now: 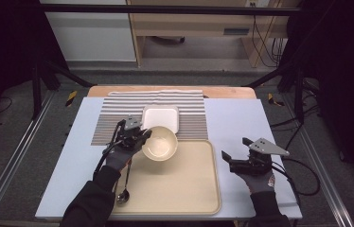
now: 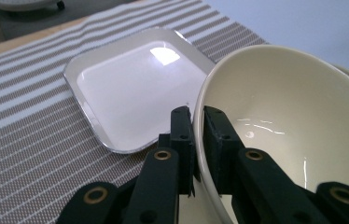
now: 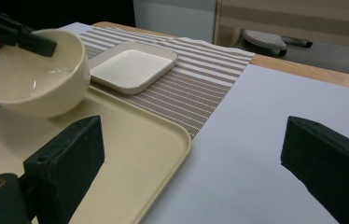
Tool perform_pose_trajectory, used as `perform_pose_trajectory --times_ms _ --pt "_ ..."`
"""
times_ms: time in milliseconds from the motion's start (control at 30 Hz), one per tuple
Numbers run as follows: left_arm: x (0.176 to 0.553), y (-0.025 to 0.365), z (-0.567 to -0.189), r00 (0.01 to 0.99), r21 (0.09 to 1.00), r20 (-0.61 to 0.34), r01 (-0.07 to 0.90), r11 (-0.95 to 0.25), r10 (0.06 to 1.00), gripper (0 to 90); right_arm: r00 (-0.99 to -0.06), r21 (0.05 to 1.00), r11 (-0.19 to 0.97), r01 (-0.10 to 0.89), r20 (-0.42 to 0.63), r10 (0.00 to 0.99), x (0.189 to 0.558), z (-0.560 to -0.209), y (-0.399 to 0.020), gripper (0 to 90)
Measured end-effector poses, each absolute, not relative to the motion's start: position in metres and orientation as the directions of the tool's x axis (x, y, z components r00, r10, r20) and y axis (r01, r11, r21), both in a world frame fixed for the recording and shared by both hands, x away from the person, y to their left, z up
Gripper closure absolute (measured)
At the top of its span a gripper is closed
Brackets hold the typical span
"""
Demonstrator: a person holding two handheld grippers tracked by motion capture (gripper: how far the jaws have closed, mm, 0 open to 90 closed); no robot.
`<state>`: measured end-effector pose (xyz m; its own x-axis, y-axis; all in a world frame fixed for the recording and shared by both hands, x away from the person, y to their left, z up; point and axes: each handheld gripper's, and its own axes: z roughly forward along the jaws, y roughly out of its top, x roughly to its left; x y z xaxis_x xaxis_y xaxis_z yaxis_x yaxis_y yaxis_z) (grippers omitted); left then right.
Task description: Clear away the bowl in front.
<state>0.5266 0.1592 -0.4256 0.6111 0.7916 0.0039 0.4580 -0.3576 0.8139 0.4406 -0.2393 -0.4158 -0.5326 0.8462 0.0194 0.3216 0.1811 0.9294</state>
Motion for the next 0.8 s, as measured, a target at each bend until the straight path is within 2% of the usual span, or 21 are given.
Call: perform_pose_trajectory --times_ms 233,800 --pt "0.528 0.159 -0.437 0.614 0.796 -0.036 0.495 -0.349 0.788 82.2 -0.530 0.927 0.181 0.327 0.021 0.848 0.441 -0.416 -0.239 6.5" --pt "0.533 0.162 -0.444 0.605 0.774 -0.010 0.509 -0.376 0.796 80.8 -0.529 0.929 0.178 0.324 0.022 0.848 0.441 -0.416 -0.240 6.4"
